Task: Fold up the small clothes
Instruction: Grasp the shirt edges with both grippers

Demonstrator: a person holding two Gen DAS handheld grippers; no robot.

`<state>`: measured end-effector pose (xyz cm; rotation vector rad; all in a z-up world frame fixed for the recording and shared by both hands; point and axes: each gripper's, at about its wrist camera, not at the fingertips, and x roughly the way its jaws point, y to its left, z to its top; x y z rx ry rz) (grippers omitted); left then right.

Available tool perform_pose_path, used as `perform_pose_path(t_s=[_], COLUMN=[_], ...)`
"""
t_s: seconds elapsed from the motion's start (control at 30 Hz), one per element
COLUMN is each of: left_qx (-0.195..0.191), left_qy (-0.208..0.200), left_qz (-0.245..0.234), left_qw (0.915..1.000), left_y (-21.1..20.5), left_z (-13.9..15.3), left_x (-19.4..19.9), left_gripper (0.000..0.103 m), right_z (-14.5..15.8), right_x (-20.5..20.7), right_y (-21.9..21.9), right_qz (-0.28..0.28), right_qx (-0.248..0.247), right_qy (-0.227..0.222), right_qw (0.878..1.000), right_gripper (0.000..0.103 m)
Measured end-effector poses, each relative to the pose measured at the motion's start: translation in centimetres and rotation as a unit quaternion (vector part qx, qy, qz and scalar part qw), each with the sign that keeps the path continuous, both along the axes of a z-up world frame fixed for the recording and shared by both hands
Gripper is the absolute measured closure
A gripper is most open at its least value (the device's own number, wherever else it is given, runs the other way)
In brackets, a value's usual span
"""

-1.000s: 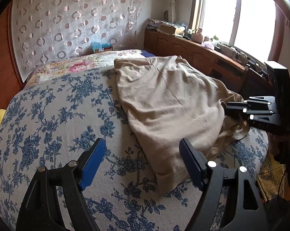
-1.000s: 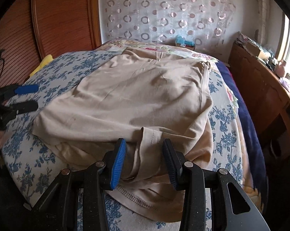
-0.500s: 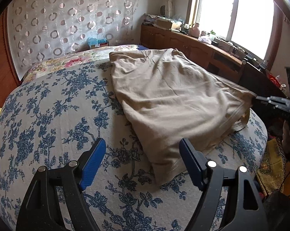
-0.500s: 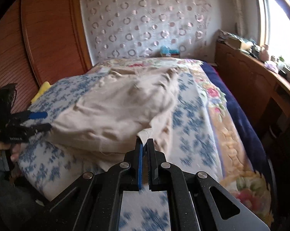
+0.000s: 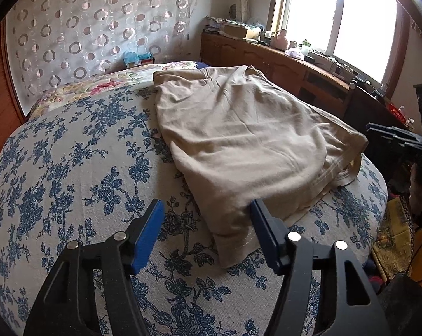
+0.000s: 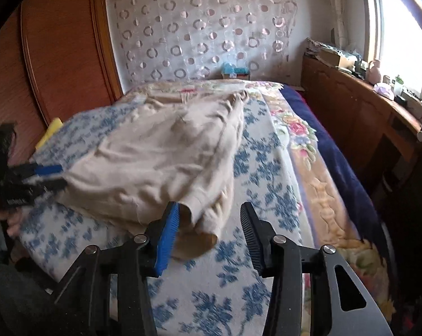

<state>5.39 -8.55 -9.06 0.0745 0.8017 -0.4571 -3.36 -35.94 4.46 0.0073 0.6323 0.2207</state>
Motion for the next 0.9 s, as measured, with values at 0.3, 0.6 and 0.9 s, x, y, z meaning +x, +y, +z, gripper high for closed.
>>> perform_pose_path(t_s=[0.3,0.6,0.9], left_qx=[0.000,0.003,-0.008], left_qy=[0.010,0.029,0.045], left_qz=[-0.011,-0.011,-0.039], left_qw=[0.9999,0.9995,0.9982], left_y=[-0.1,-0.1,-0.7], left_z=[-0.2,-0.9,-1.1], left_x=[-0.2,0.2,0.1], left_gripper=[0.048,0.056,0.094], right_z=[-1.7,-4.0,-4.3], right_x=[2.7,4.8,4.8], right_y=[0.4,-0.7,0.4], right_qz=[0.005,-0.017,0.027], right_qx=[0.017,0.018,0.012], right_qy=[0.021,0.075,0.078], right_qw=[1.000,0.997,0.997], right_gripper=[0.048,0.048,0.059])
